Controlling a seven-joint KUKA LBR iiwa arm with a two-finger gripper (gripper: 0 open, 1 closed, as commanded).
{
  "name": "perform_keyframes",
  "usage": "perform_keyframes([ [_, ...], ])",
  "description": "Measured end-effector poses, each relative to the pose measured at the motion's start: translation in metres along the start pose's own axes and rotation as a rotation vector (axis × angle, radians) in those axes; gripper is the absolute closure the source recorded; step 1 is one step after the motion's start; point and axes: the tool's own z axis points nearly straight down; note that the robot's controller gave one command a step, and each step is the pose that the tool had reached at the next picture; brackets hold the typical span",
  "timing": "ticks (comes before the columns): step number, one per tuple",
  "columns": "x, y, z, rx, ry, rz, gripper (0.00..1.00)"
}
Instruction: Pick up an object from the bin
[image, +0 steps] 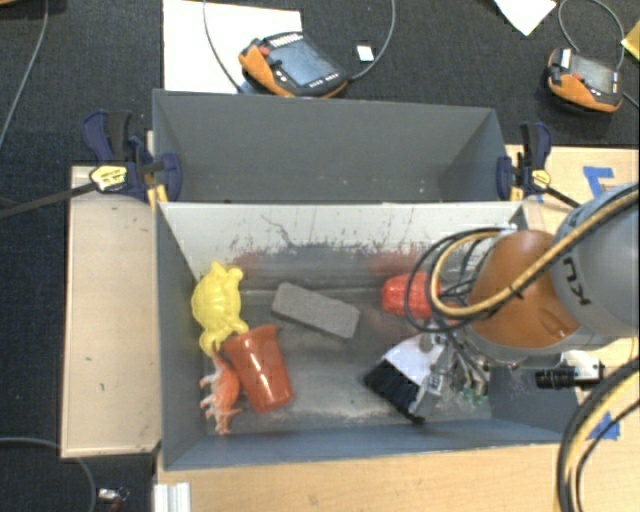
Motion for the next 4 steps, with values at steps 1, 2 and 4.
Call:
perform_keyframes([
  [1,0.018,0.081,0.001,0.0,0.006,-0.28,1.0],
  [2,0.018,0.081,0.0,0.0,0.006,-0.28,1.0],
  [4,0.017,0.081,-0.019,-0.001,0.003,-0.28,1.0],
])
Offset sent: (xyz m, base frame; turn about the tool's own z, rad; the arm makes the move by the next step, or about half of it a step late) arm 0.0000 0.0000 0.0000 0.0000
